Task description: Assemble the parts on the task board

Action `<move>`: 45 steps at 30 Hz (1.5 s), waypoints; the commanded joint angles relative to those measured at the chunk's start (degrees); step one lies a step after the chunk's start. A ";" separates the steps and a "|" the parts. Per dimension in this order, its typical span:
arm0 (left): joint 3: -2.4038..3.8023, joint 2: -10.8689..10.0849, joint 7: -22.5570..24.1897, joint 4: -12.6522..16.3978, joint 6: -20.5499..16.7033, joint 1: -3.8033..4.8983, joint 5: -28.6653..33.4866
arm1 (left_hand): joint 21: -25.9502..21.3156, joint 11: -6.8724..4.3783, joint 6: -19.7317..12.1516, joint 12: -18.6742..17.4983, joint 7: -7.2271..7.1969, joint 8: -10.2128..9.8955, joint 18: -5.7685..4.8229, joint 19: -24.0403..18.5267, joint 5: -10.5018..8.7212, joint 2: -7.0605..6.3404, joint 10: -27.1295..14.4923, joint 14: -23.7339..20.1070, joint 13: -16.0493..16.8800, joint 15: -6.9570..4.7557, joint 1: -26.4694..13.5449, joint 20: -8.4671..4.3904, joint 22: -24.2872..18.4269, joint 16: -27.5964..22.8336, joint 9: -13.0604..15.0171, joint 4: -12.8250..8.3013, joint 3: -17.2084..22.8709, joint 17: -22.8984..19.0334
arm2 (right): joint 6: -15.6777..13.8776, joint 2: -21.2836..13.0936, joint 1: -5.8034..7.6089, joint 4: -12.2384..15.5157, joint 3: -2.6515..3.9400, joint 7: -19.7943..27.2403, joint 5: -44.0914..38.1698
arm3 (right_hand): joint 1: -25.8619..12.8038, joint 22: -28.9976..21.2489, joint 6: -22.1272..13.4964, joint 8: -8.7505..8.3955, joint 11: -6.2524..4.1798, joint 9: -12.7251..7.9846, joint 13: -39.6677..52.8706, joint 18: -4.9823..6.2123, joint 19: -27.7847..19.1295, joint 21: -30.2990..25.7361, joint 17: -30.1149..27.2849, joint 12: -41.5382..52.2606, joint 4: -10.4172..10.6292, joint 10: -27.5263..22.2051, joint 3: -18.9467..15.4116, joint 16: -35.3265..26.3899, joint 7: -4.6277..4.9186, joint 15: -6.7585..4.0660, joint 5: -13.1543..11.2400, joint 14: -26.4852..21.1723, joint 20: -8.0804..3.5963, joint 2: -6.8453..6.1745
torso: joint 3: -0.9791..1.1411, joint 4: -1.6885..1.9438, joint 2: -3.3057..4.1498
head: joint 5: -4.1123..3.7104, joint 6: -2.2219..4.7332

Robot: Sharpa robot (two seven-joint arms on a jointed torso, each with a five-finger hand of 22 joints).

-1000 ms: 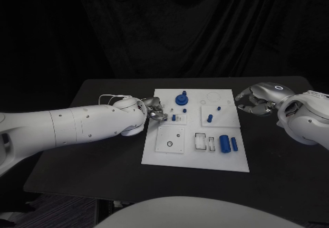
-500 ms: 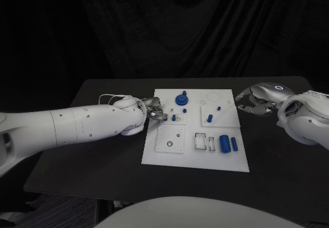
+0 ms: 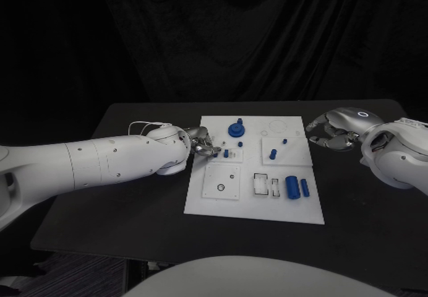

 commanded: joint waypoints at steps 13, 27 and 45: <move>-0.29 0.12 0.73 -0.62 2.98 -0.38 3.79 | -0.36 0.44 1.26 0.20 -0.05 -0.50 0.55 2.35 0.90 3.41 5.97 5.95 14.92 0.35 -5.81 0.05 12.70 0.15 -0.88 0.27 -4.07 15.08 | -0.14 -0.02 -0.10 0.00 0.04 -0.85 -0.15 | -0.52 9.70 0.56 -0.29 0.43 -0.09 13.30 0.87 -0.38 -0.23 9.10 -0.16 0.03 3.71 0.38 -0.25 0.03 0.53 -0.34 3.62 -0.04 0.18 | 0.01 0.02 -0.01 | 0.00 0.01; -0.29 -0.13 3.45 -0.81 -1.02 -0.39 3.93 | -0.33 0.27 2.49 0.20 -0.30 -0.11 0.53 2.40 -1.96 5.57 5.97 5.95 14.92 0.20 -12.34 -0.09 12.73 0.15 -0.98 0.26 -10.28 15.08 | -0.26 -0.05 -0.10 0.01 0.04 -0.74 -0.15 | -0.50 9.71 0.63 -0.26 0.42 -0.09 13.29 0.87 -0.37 -0.23 9.06 -0.18 -0.01 3.69 0.41 -0.29 0.02 0.52 -0.34 3.60 -0.05 0.20 | 0.03 0.05 -0.01 | 0.14 0.01; -0.28 -3.51 25.12 2.24 -30.81 0.44 -3.00 | 2.03 0.46 -4.45 0.20 -0.19 7.53 0.00 3.41 5.23 3.94 5.97 5.95 14.92 0.38 -0.82 0.02 13.44 0.15 5.81 0.08 -16.10 15.08 | -0.64 -0.77 -0.10 0.23 0.04 -0.67 -0.15 | -0.50 9.72 0.66 -0.26 0.41 -0.10 13.25 0.87 -0.36 -0.21 9.05 -0.21 -0.05 3.65 0.43 -0.30 0.02 0.52 -0.34 3.60 -0.05 0.19 | -0.05 0.10 0.03 | -0.02 0.01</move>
